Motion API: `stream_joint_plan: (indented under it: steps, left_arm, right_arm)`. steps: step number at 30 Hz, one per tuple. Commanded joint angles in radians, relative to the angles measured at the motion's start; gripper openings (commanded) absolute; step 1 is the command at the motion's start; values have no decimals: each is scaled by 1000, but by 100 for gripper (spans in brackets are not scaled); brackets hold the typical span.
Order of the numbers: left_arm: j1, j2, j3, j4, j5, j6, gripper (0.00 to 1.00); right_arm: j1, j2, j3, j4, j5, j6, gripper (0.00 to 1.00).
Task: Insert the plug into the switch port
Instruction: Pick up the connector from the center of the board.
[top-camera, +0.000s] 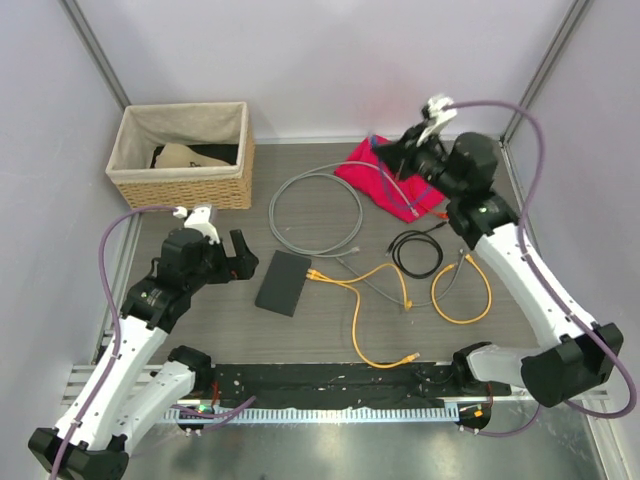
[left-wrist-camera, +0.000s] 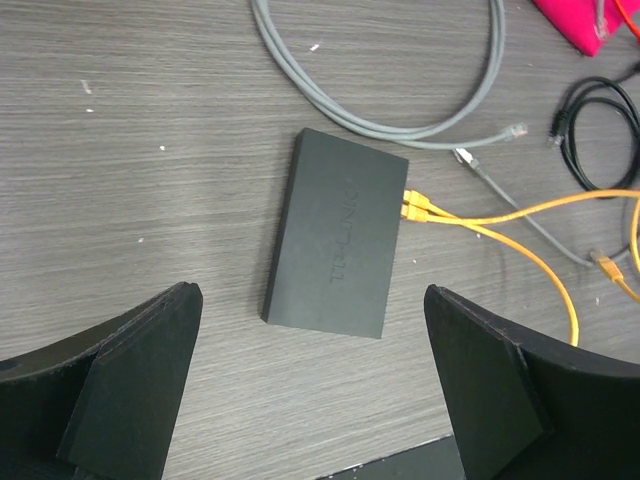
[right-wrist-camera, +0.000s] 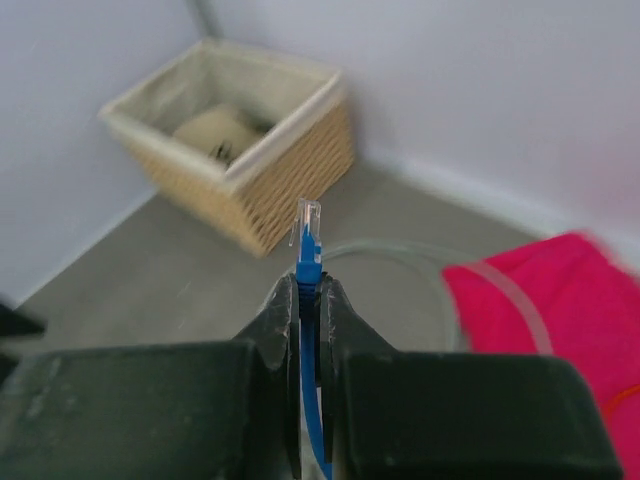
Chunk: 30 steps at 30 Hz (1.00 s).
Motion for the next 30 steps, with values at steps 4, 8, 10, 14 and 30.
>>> stream_joint_plan:
  steps: [4,8,10,14,30]
  left_arm:
    - [4,-9,-20,86,140,-50,99]
    - [4,5,-55,206,256,-147,99]
    - [2,28,-84,252,288,-220,98]
    - [-21,74,-129,411,315,-320,96]
    - [-190,328,-164,608,138,-585,68]
  right_arm:
    - [55,-10,-349,222,-471,198,1]
    - [103,36,-459,312,-553,244,1]
    - [135,67,-521,370,-550,271,1]
    - [192,143,-570,475,-608,298,1]
    - [282,427,-613,849,-682,448,1]
